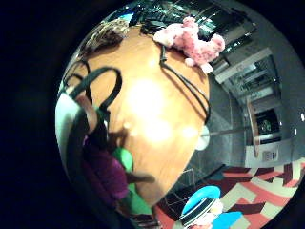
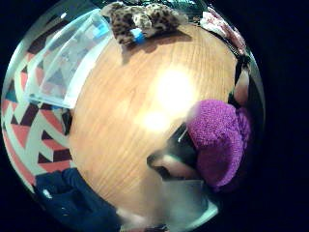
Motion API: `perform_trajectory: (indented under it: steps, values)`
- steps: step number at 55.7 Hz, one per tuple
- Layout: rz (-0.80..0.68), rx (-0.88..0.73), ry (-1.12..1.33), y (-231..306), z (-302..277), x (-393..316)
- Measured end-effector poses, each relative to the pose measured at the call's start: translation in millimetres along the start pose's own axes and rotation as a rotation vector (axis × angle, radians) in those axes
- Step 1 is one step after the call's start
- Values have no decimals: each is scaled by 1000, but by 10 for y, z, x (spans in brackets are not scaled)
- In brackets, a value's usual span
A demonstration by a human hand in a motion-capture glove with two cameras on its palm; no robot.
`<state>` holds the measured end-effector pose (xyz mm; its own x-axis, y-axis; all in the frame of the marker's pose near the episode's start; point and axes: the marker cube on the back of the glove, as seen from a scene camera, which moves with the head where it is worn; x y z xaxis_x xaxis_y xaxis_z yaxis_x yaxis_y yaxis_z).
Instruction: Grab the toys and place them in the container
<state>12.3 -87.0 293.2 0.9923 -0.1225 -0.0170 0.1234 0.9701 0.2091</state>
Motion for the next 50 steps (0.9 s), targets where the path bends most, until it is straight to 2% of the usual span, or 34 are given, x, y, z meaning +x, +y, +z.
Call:
perform_trajectory:
  steps: [21, 32, 41, 50]
  values:
    - [165, -43, 41, -205, -144, -65]
    - [237, 1, 102, -336, -766, -223]
    - [195, 32, 107, -519, -1352, -369]
    - [140, 155, 57, -670, -2015, -790]
